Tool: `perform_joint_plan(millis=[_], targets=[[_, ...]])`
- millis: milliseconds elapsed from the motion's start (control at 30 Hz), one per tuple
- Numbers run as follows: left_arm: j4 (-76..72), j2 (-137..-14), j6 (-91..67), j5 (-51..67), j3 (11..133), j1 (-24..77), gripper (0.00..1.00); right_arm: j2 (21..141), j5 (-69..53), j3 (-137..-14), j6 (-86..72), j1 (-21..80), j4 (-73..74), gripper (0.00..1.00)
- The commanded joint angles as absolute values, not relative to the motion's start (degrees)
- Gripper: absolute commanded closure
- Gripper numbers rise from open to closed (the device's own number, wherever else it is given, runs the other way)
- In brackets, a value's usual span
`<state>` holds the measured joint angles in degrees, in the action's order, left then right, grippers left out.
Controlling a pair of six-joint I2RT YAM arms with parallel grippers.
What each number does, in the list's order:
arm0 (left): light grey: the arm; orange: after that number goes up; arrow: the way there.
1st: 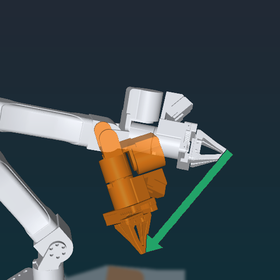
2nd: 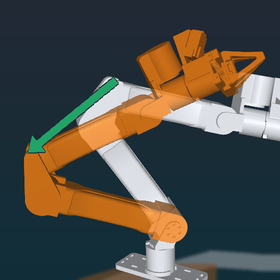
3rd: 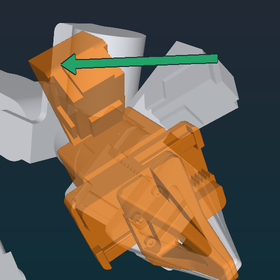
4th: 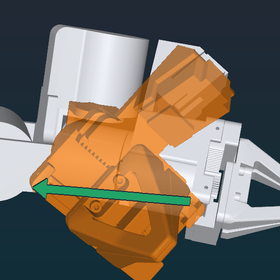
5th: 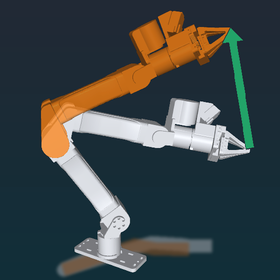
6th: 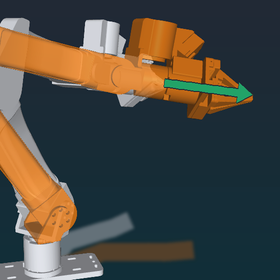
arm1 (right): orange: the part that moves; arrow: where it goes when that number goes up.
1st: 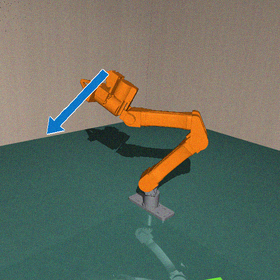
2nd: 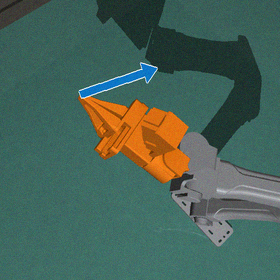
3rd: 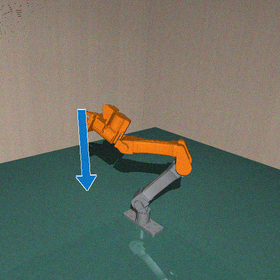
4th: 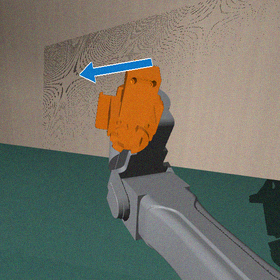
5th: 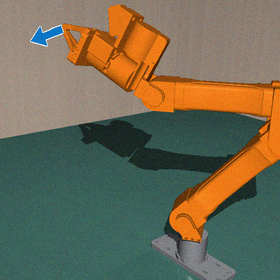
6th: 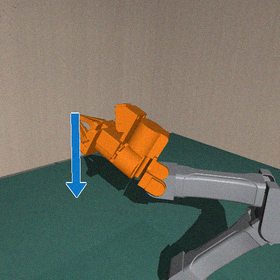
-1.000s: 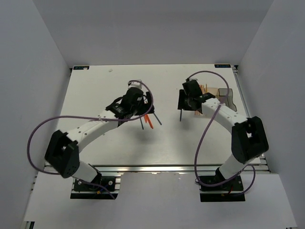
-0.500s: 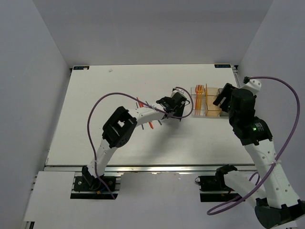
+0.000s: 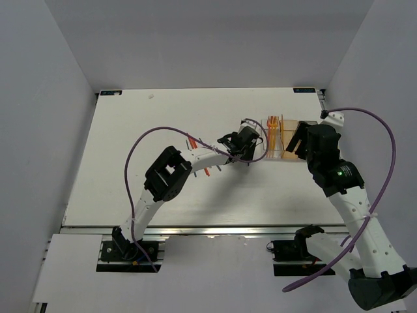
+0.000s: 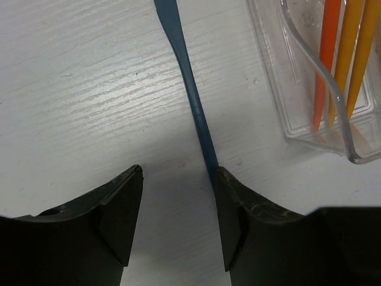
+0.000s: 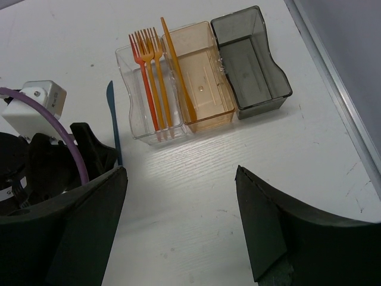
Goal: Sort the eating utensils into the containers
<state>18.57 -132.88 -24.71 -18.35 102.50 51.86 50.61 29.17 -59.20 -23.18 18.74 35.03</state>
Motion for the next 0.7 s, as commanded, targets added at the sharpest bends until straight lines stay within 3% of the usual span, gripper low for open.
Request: perform_joint_plan(millis=[0, 300, 633, 667], targets=[[17.23, -130.08, -26.72, -20.83, 101.69, 52.38, 0.38, 49.83, 28.48, -59.41, -21.97, 18.54, 33.14, 0.22], [21.26, -135.78, -26.72, -19.5, 109.15, 53.7, 0.37, 49.48, 27.95, -59.59, -21.71, 18.54, 32.96, 0.21], [32.17, -142.74, -28.12, -24.7, 115.93, 54.32, 0.51, 47.81, 27.42, -59.86, -21.62, 18.54, 33.05, 0.21], [32.08, -142.73, -28.3, -24.7, 115.32, 54.32, 0.6, 47.73, 27.33, -59.77, -21.62, 18.54, 33.05, 0.21]])
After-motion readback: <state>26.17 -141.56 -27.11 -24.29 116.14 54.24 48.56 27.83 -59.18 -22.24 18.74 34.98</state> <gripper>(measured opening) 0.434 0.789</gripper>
